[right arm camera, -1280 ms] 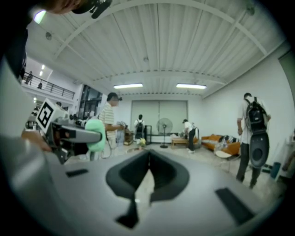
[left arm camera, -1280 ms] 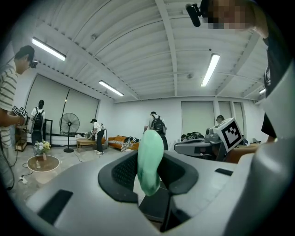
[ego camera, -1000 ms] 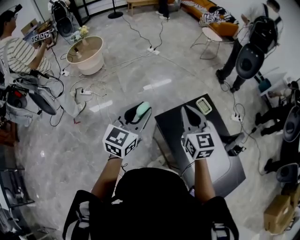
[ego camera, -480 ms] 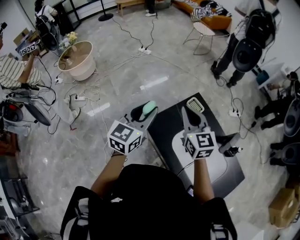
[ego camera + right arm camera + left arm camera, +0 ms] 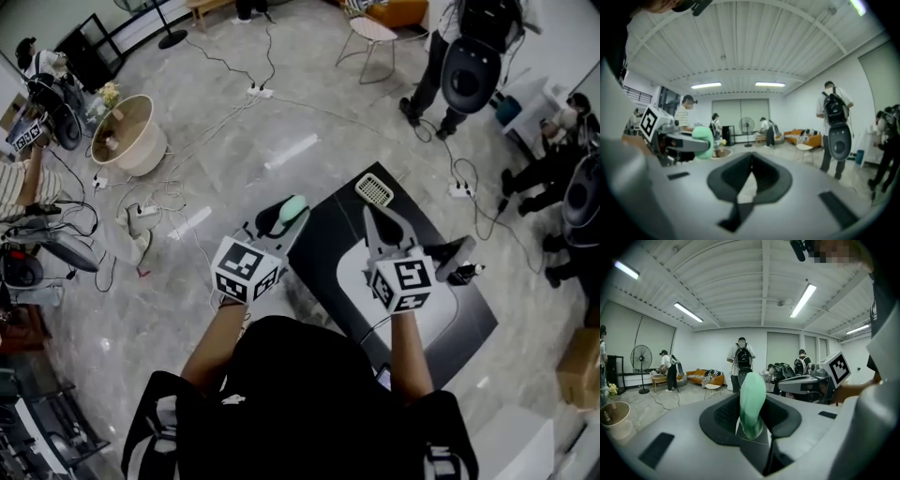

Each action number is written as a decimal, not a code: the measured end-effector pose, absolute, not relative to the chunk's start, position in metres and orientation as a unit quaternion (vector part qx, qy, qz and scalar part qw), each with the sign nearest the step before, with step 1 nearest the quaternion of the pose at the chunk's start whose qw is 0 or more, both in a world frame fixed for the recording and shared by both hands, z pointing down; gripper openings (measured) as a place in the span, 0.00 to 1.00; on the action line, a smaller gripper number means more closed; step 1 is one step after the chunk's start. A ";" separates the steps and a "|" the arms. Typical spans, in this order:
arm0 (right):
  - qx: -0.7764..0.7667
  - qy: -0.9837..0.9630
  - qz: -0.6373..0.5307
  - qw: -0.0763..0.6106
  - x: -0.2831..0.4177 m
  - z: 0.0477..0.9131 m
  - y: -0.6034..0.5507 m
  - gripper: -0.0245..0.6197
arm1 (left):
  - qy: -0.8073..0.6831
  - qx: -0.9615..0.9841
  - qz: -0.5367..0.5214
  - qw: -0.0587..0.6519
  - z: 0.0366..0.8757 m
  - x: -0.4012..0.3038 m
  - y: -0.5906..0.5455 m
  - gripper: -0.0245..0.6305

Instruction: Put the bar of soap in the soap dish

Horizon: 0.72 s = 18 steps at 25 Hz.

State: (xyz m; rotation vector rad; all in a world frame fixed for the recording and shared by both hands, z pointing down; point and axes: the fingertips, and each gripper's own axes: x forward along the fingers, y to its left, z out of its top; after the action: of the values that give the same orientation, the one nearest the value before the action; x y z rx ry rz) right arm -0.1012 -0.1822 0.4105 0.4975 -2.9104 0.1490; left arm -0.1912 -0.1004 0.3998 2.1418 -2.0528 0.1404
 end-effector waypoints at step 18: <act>0.311 -0.941 0.072 0.114 -0.094 0.429 -0.243 0.09 | -0.554 0.822 0.068 0.115 0.423 -0.192 -0.189 0.24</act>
State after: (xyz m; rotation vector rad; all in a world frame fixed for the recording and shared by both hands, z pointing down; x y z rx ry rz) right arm -0.0943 -0.2434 0.4289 0.9120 -2.7584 0.2108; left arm -0.1916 -0.1892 0.4229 2.4080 -1.6235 0.2002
